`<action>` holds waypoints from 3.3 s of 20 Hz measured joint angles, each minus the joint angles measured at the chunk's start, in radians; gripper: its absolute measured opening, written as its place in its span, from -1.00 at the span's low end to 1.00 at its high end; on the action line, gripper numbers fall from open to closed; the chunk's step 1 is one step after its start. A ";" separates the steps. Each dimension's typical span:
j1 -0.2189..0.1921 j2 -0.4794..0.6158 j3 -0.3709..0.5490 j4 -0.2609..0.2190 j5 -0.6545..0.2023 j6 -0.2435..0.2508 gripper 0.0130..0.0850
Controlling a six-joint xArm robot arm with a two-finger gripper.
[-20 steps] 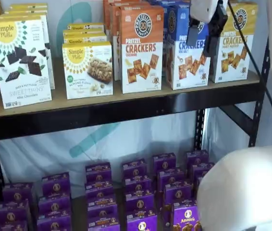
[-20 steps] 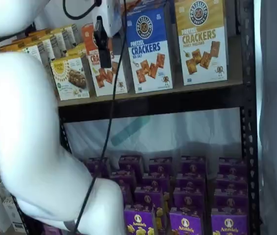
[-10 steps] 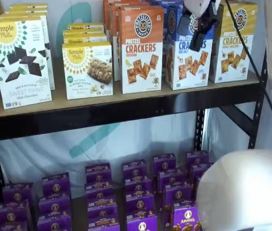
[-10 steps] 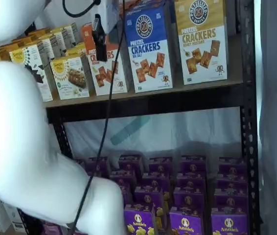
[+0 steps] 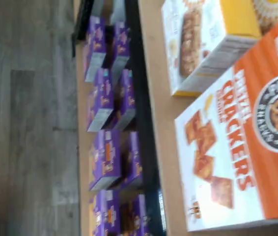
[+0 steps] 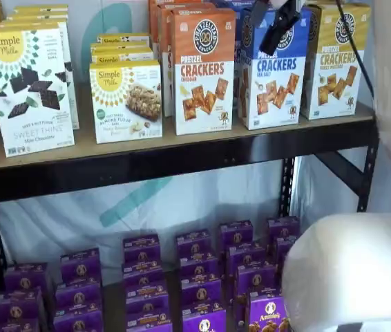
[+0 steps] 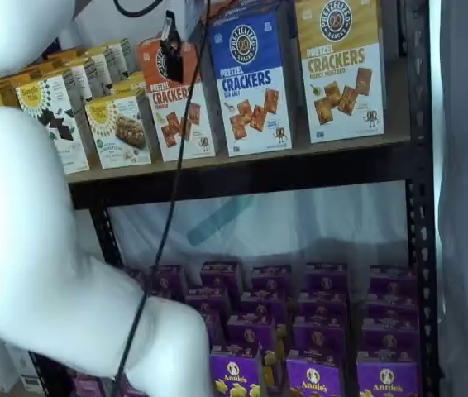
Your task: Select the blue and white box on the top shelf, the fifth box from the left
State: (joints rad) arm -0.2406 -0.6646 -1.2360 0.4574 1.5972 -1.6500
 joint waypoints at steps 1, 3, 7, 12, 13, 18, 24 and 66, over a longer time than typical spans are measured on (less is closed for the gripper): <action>-0.006 0.004 -0.003 0.010 -0.009 -0.002 1.00; -0.021 0.019 -0.021 0.035 -0.015 -0.006 1.00; -0.048 0.047 -0.056 0.080 -0.010 -0.010 1.00; -0.060 0.078 -0.085 0.104 -0.043 -0.014 1.00; -0.062 0.088 -0.092 0.106 -0.047 -0.016 1.00; -0.066 0.133 -0.128 0.108 -0.061 -0.025 1.00; -0.074 0.202 -0.182 0.098 -0.062 -0.045 1.00; -0.031 0.488 -0.524 -0.098 0.144 -0.057 1.00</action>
State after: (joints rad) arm -0.2718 -0.1768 -1.7597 0.3598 1.7409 -1.7072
